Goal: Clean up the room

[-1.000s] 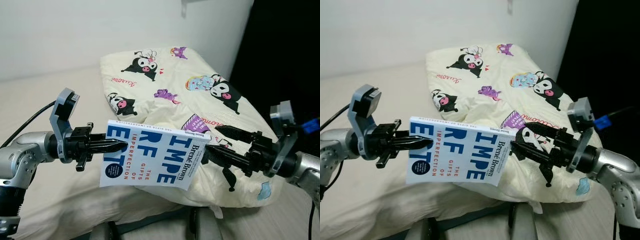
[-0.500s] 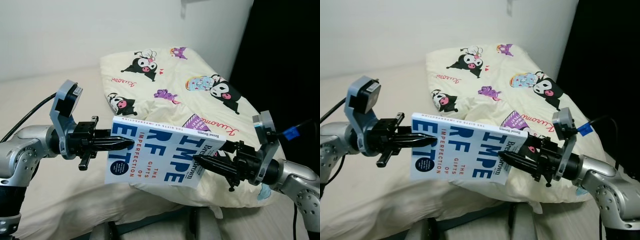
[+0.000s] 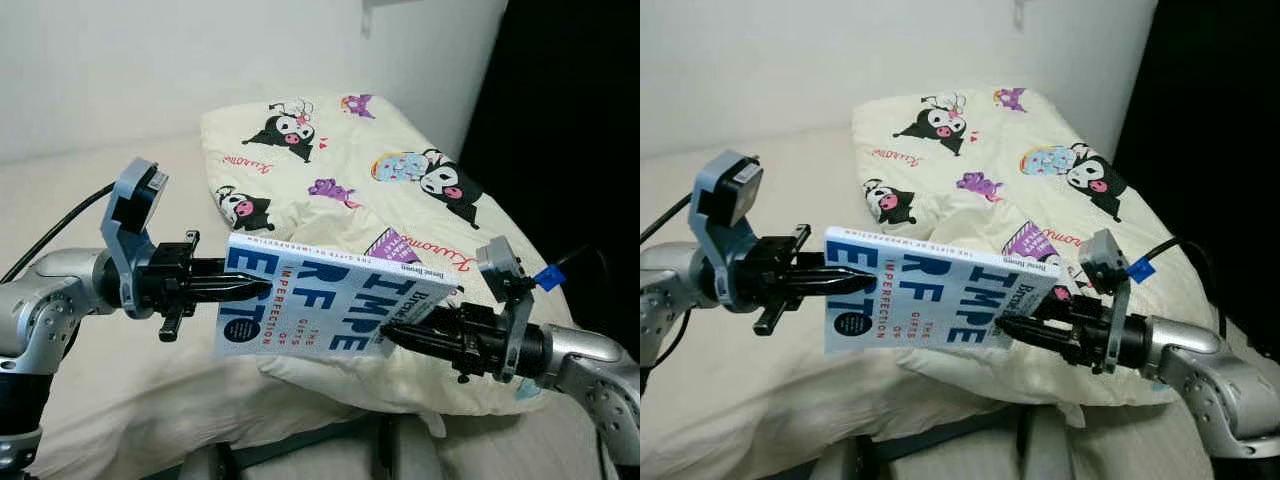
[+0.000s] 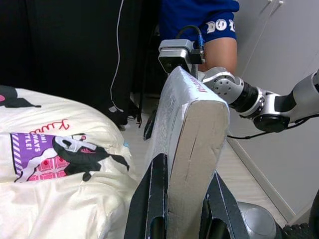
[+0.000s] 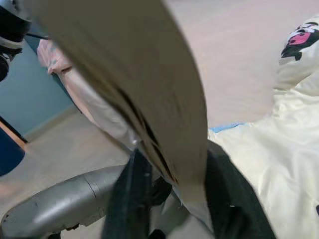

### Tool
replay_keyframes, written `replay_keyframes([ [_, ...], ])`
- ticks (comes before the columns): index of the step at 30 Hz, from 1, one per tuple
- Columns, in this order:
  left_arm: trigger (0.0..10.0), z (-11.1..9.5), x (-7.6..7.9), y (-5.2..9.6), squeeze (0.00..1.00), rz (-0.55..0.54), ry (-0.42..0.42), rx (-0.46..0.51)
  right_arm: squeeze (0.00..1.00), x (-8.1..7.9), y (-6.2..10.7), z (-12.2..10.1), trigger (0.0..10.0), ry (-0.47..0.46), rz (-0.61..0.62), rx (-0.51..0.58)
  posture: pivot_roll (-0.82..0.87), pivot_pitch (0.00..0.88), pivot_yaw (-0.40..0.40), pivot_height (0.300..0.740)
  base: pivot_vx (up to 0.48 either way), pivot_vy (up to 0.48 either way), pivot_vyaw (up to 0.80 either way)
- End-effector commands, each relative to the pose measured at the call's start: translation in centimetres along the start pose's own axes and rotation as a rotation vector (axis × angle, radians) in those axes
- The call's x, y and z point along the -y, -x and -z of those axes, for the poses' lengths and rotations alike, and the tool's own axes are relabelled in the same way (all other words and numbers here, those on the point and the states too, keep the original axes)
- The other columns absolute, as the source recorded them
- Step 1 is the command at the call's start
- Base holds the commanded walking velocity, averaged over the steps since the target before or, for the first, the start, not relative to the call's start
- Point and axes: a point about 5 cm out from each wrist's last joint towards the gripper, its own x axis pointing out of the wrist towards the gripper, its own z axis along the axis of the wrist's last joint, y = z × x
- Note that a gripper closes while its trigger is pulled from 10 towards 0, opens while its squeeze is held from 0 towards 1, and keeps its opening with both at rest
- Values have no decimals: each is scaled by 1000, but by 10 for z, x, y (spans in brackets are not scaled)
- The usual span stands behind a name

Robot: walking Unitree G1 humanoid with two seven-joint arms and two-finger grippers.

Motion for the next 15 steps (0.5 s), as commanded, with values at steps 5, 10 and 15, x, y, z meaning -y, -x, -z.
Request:
replay_keyframes([
  [5, 0, -5, 5, -4, 0, 61, -19, 14, 0, 3, 1, -6, 0, 57, 24, -40, -111, 83, 26, 550, 0, 0, 0],
  [10, 0, -2, 0, 1, 0, 26, -12, -3, 0, 1, 1, -8, 0, 71, 6, -50, -112, 82, 25, 550, 0, 0, 0],
  [15, 745, 4, -14, 11, 1000, -59, 16, 21, 0, 0, -3, -10, 0, 80, -13, -45, -112, 75, 23, 550, 0, 0, 0],
])
